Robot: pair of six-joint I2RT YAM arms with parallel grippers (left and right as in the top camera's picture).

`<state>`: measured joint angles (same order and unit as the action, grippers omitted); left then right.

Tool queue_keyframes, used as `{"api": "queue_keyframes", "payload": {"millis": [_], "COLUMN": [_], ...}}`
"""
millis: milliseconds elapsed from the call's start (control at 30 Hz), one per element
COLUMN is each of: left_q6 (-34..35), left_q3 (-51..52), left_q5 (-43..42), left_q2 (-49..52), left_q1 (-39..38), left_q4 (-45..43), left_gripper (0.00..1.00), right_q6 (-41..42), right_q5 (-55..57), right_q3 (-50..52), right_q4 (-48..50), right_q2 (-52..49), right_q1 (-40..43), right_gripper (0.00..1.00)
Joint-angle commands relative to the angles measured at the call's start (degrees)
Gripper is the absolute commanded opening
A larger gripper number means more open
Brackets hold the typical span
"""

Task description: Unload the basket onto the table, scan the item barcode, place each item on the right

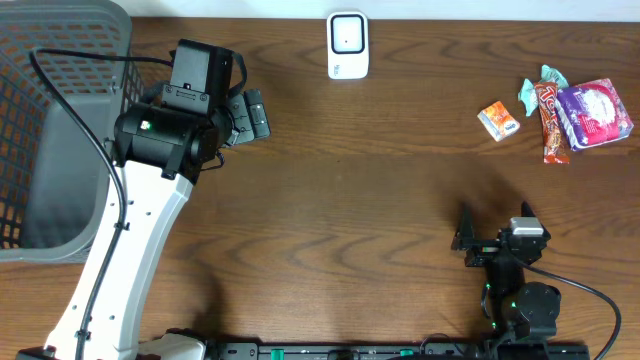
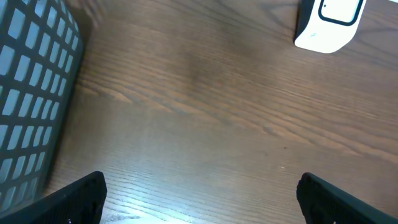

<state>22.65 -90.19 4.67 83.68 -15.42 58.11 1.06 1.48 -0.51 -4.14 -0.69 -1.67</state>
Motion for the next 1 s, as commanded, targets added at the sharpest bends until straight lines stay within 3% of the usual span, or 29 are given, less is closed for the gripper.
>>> {"api": "queue_keyframes", "payload": {"millis": [0,967], "left_q6": [-0.33,-0.33], "left_q3": [-0.79,-0.79], "left_q5": [0.52,0.52], "left_q2": [-0.11,-0.11], "left_q1": [0.24,0.24], "left_q4": [0.15,0.15], "left_gripper": [0.98,0.98], "right_q6": [1.66,1.66], "right_q5": [0.11,-0.74], "right_q3": [0.2,0.2], "right_q4": [-0.15,-0.15], "right_q2": [0.42,0.39], "right_q1": [0.5,0.5], "right_gripper": [0.99,0.99]}}
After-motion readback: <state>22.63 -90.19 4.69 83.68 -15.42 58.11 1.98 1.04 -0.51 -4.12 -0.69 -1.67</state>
